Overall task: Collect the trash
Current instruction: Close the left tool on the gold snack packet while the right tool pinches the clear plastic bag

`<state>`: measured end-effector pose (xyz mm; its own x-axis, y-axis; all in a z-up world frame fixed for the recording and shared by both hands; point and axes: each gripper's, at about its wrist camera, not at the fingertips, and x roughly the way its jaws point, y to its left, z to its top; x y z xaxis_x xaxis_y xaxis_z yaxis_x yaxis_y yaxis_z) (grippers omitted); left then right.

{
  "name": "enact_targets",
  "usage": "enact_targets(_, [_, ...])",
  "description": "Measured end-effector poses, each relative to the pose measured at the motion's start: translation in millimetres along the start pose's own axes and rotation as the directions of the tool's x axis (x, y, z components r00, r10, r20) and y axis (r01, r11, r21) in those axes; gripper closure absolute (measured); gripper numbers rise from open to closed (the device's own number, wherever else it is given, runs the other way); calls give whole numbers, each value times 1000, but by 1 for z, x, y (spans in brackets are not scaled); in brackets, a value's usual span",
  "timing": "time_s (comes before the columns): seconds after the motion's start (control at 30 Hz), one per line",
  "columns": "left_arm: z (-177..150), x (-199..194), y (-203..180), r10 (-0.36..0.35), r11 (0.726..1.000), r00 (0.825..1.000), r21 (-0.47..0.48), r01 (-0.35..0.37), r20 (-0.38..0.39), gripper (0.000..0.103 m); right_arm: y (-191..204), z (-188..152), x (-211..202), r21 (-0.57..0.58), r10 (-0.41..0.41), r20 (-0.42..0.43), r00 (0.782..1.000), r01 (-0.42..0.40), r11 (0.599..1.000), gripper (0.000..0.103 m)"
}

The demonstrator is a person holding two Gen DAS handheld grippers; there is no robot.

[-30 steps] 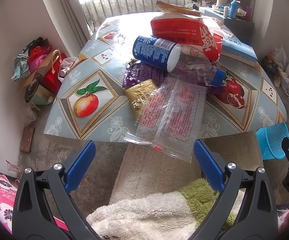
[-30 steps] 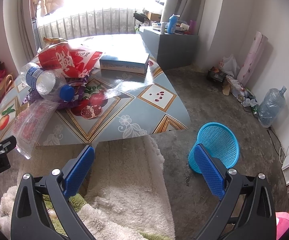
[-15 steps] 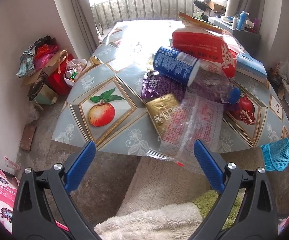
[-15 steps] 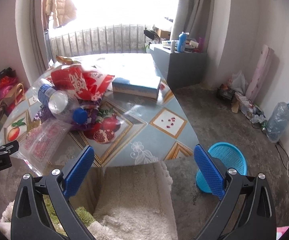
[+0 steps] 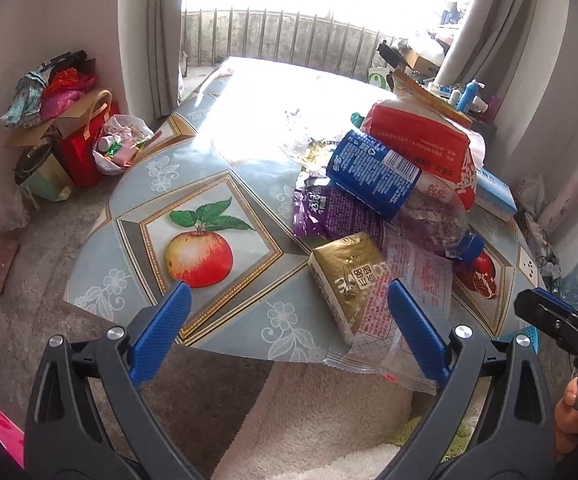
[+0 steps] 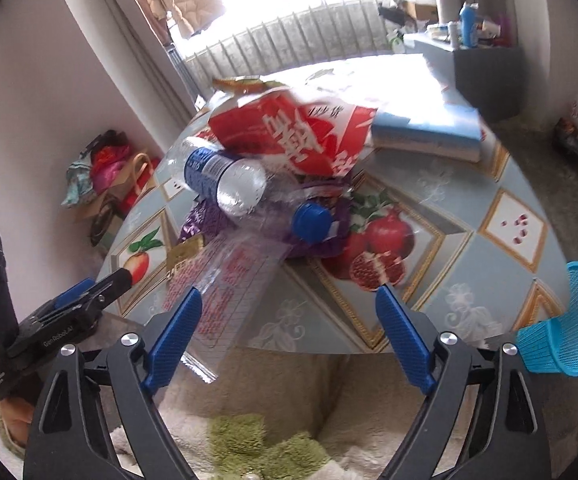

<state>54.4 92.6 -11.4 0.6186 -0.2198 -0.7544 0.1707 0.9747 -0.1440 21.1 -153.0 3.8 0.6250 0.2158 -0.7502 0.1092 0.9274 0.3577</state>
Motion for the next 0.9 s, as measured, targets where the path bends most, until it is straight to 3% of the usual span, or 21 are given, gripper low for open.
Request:
enact_targets(0.2, [-1, 23, 1, -68, 998, 996, 5, 69, -50, 11, -10, -2, 42, 154, 174, -148, 973, -151, 976, 37])
enact_targets(0.33, [-3, 40, 2, -116, 993, 988, -19, 114, -105, 44, -12, -4, 64, 235, 262, -194, 945, -214, 948, 46])
enact_targets(0.4, [-5, 46, 4, -158, 987, 980, -48, 154, -123, 52, -10, -3, 69, 254, 292, -191, 937, -240, 937, 48])
enact_targets(0.53, [-6, 45, -3, -186, 983, 977, -28, 184, -106, 66, -7, -3, 81, 273, 320, -207, 924, -259, 926, 68])
enact_targets(0.67, [-4, 44, -7, -186, 982, 976, -20, 185, -109, 68, -9, -4, 83, 278, 313, -203, 928, -251, 927, 92])
enact_targets(0.83, [-1, 43, -6, -167, 986, 980, -24, 166, -112, 67, -23, -4, 67, 271, 289, -176, 941, -236, 933, 97])
enact_targets(0.87, [0, 44, -7, -162, 987, 980, -23, 161, -116, 65, -26, -4, 67, 275, 290, -175, 941, -236, 932, 97])
enact_targets(0.9, [1, 44, -8, -158, 987, 980, -22, 156, -121, 55, -29, -6, 64, 278, 288, -175, 942, -233, 932, 97])
